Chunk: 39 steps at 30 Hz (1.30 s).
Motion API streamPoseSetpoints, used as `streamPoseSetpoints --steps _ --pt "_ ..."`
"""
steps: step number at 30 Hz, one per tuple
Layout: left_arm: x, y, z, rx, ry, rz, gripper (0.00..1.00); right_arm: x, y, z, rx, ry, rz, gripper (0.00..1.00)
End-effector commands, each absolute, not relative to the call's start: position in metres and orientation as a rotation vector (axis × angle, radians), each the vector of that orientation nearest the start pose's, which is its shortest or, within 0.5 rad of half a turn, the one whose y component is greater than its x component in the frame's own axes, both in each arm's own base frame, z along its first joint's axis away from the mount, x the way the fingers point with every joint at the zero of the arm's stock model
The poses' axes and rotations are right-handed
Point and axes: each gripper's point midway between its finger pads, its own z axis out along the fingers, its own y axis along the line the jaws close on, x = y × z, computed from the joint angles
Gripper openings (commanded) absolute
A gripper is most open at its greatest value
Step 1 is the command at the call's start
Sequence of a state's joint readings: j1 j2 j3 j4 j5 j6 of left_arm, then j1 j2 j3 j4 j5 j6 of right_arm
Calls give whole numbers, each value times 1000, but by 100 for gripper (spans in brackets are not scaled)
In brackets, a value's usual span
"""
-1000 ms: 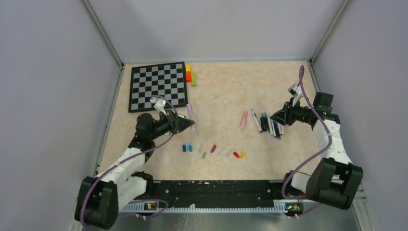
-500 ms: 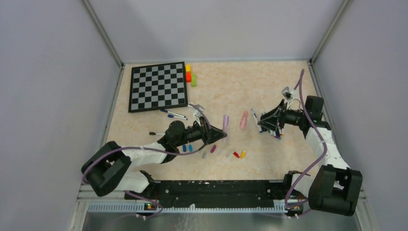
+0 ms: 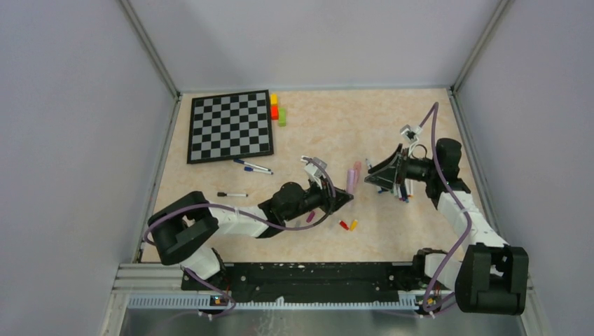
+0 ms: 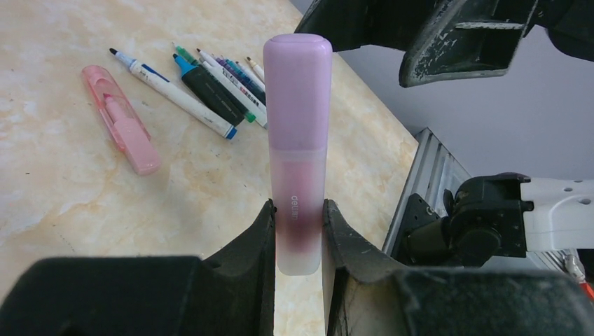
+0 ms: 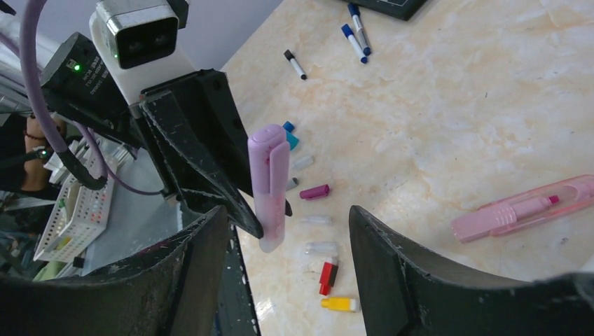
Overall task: Open the pen caps
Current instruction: Pick up the pen from the center of the board.
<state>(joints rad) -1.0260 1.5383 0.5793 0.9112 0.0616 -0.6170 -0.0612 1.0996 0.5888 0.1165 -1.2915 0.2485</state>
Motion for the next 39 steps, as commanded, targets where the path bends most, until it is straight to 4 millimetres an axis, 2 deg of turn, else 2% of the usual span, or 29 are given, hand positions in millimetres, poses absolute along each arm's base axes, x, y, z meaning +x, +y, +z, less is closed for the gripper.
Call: streamPoseSetpoints --steps 1,10,16,27,31,36,39 --pt "210 -414 187 393 1667 -1275 0 241 165 211 -629 1755 1357 63" --pt "213 -429 177 383 1713 -1237 0 244 181 190 -666 1823 1296 63" --pt "215 -433 168 378 1757 -1198 0 248 184 187 -671 1832 1260 63" --pt "220 -442 154 385 1849 -1118 0 262 183 179 -603 1880 1197 52" --pt "221 -444 151 392 1866 -1088 1 263 184 182 -594 1878 1206 38" --pt "221 -448 148 411 1881 -1069 4 262 186 186 -591 1872 1243 25" --pt "221 -448 146 416 1884 -1067 7 260 188 187 -595 1873 1276 8"
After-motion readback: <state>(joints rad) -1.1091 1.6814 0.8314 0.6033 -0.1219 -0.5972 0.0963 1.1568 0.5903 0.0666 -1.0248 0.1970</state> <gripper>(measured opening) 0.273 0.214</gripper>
